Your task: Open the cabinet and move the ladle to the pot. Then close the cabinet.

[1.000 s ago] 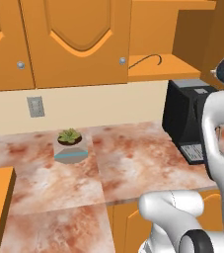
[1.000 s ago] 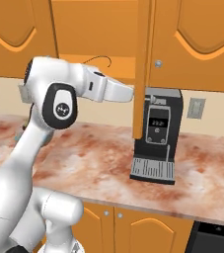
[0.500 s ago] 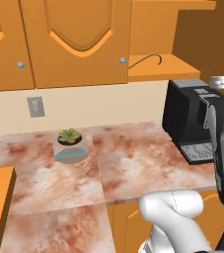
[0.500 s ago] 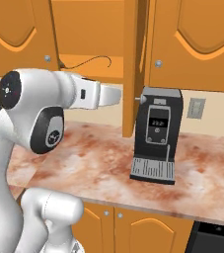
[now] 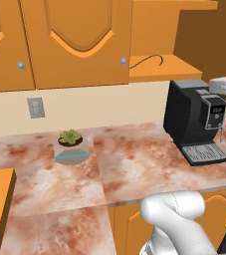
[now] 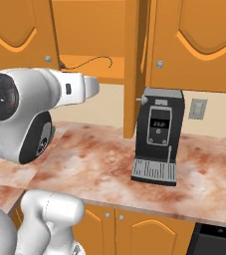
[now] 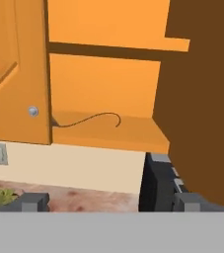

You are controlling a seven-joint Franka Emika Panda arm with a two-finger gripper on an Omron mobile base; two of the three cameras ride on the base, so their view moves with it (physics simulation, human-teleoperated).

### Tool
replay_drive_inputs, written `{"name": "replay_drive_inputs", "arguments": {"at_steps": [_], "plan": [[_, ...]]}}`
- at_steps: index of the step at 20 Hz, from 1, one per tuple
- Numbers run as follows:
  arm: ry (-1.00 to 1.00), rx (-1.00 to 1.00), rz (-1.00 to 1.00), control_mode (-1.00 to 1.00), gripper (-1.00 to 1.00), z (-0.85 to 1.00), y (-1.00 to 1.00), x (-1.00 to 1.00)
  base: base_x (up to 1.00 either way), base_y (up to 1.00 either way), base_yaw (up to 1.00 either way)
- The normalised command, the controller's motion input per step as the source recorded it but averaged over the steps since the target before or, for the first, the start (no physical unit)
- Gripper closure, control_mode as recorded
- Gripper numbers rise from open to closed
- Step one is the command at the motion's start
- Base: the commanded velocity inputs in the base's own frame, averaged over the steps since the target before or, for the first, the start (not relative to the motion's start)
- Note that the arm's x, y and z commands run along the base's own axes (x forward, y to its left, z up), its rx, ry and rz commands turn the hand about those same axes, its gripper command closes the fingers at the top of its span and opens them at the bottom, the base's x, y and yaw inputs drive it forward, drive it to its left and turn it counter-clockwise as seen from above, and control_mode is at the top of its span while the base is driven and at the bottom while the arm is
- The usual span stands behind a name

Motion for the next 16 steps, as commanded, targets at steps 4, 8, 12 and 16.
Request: {"name": "replay_drive_inputs", "arguments": {"at_steps": [4,8,12,16], "plan": [[0.01,0.0,0.01,-1.0,-1.0,0.46,0.6,-0.03,0.0,0.0,0.0],[0.24,0.02,-0.08,-1.0,-1.0,0.12,0.05,0.44,0.0,0.0,0.0],[0.23,0.05,-0.07,-1.0,-1.0,0.0,0.0,0.55,0.0,0.0,0.0],[0.06,0.09,0.01,-1.0,-1.0,-0.11,-0.01,0.5,0.0,0.0,0.0]]}}
